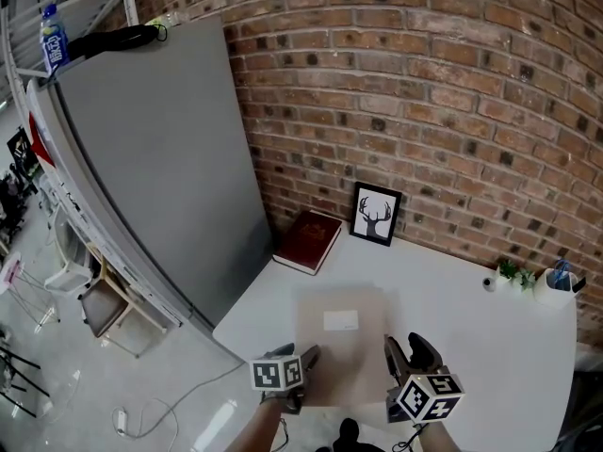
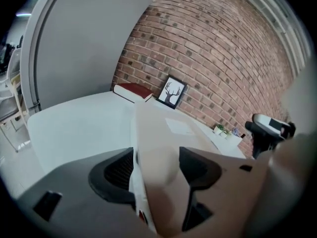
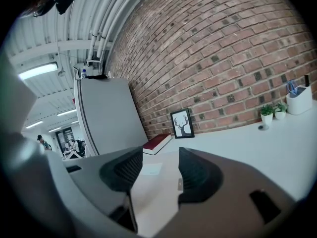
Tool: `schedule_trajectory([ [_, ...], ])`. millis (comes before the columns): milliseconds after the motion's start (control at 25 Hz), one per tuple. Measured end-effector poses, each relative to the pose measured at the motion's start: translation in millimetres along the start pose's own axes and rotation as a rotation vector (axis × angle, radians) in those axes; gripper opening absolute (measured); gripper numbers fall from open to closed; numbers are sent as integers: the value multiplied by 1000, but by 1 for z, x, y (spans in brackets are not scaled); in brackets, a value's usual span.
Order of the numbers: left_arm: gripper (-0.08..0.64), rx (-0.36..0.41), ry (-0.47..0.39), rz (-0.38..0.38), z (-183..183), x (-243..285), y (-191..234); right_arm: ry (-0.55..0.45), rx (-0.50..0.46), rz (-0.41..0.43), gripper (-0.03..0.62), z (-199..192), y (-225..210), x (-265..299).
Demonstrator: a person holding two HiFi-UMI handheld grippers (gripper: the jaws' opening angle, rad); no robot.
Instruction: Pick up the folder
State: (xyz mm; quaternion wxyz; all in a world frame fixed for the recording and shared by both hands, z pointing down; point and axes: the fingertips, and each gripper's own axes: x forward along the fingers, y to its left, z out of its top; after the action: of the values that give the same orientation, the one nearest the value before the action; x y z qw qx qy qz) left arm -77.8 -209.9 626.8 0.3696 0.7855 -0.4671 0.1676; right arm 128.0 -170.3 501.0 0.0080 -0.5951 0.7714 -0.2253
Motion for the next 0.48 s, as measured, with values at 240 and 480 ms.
schedule_trajectory([
  [240,267,-51,20,-42,-2,2,0,17,6,-2,213,-5,-4,1],
  [480,266,-44,14,-26,-3,3,4,32,14,-8,213,-11,-8,5],
])
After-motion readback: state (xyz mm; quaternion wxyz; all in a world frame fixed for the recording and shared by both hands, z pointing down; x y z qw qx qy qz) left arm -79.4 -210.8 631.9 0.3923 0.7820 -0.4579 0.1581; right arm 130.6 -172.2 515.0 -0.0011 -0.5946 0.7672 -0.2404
